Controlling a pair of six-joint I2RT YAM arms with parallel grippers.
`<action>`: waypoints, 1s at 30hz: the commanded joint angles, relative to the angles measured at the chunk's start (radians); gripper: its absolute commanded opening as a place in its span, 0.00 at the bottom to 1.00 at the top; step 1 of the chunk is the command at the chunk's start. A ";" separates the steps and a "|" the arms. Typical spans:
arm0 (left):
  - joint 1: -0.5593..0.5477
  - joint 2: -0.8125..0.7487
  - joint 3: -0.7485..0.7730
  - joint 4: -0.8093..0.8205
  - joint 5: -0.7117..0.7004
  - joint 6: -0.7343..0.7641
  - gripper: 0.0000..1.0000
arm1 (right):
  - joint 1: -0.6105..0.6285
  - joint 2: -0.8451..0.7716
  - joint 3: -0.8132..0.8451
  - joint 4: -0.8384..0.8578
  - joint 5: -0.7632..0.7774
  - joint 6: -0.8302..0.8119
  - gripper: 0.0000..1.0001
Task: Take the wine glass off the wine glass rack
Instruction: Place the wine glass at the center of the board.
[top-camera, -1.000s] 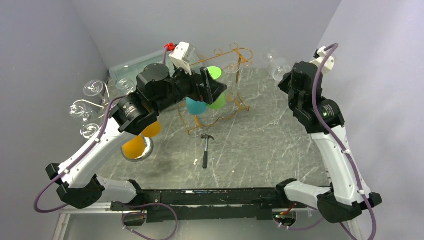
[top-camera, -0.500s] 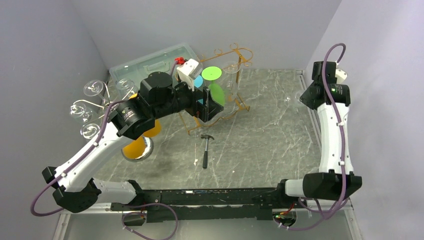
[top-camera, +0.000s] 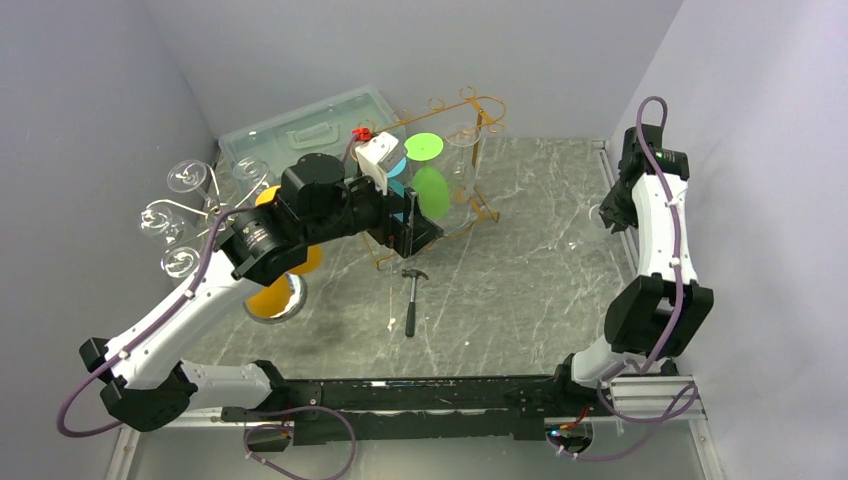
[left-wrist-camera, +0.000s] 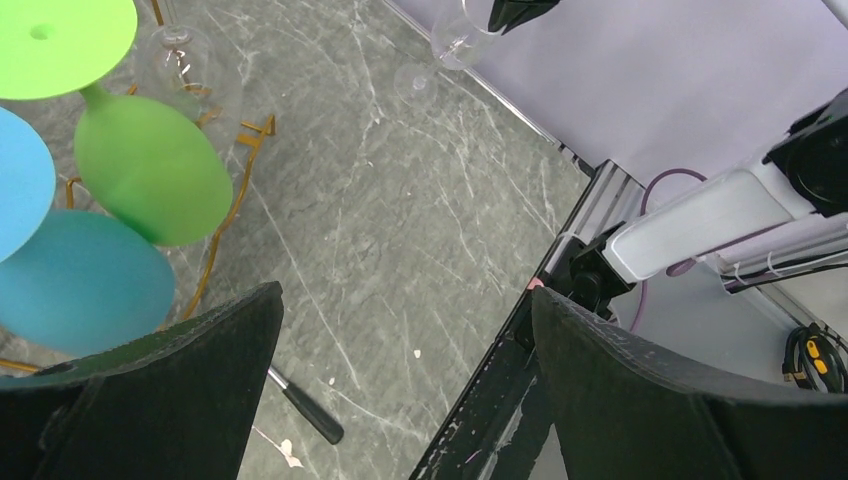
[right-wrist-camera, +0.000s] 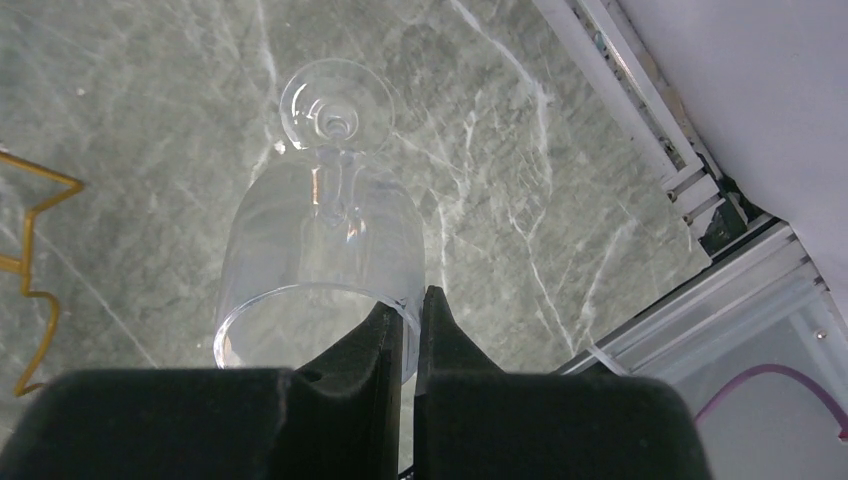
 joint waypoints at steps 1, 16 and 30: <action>-0.003 -0.032 -0.009 0.011 0.021 0.010 0.99 | -0.027 0.030 0.031 -0.010 -0.046 -0.055 0.00; -0.002 -0.013 -0.017 0.009 0.008 0.000 1.00 | -0.039 0.145 0.073 -0.028 -0.054 -0.075 0.14; -0.003 0.017 0.001 0.012 -0.016 -0.003 1.00 | -0.039 0.116 0.135 -0.036 -0.039 -0.066 0.46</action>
